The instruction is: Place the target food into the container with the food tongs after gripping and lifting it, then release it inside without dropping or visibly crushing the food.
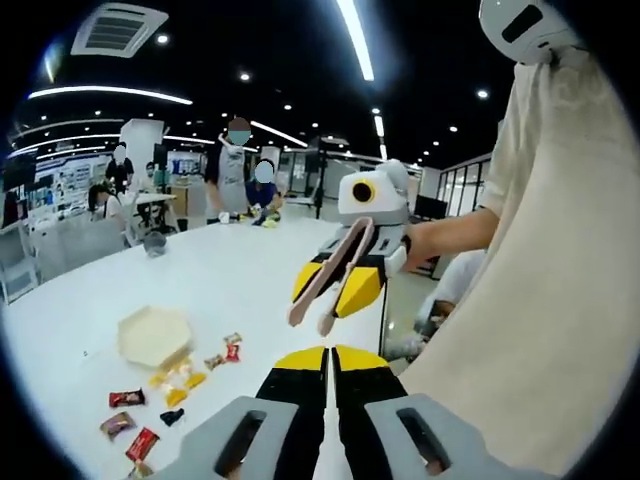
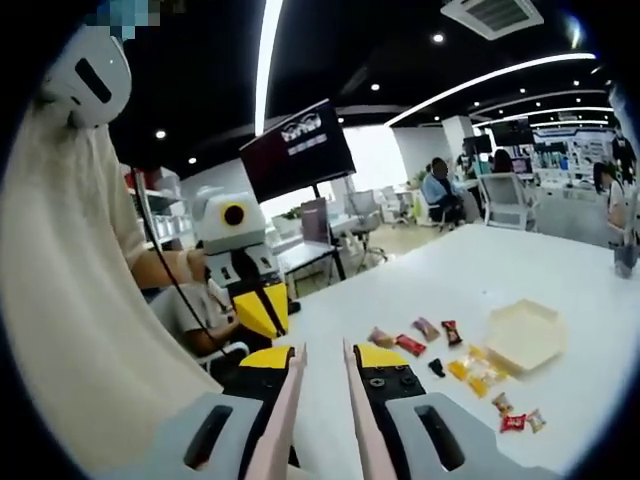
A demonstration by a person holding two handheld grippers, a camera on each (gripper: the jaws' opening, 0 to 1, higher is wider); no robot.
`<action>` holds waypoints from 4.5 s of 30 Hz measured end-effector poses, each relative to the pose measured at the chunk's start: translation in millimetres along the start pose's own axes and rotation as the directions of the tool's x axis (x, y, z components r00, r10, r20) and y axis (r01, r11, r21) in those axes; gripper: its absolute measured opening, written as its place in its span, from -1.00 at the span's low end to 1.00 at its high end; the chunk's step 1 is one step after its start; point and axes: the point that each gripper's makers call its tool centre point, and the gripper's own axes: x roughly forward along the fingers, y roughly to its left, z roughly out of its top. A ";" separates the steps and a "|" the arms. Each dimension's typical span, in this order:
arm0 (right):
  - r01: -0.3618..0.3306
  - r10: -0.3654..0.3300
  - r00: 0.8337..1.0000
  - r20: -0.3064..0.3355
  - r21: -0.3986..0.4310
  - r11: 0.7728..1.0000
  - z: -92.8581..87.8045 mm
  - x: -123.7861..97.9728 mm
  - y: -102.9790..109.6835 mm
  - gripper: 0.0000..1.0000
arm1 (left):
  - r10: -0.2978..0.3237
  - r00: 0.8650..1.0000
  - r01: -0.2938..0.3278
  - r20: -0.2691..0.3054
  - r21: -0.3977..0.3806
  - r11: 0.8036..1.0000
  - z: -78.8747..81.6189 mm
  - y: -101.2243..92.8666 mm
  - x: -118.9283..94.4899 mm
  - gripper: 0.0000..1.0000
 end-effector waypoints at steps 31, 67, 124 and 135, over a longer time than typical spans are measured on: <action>0.168 -0.164 0.983 -0.077 0.050 0.985 -34.8 -25.4 -73.2 -0.54 | 0.158 0.987 -0.156 0.037 -0.059 0.986 -2.6 17.0 -6.0 -1.00; 0.309 -0.310 0.920 -0.238 -0.044 0.950 -65.4 -49.5 -173.7 -0.52 | 0.331 0.939 -0.332 -0.091 0.008 0.943 -40.8 46.5 -10.5 -0.30; 0.229 -0.317 0.743 -0.589 -0.222 0.948 -166.7 -47.6 -295.4 -0.50 | 0.453 0.874 -0.469 -0.177 -0.062 0.881 -57.9 60.8 -2.8 0.35; 0.195 -0.297 0.718 -0.630 -0.227 0.954 -183.0 -41.6 -304.9 -0.50 | 0.483 0.855 -0.504 -0.186 -0.082 0.860 -60.8 56.7 -8.3 0.34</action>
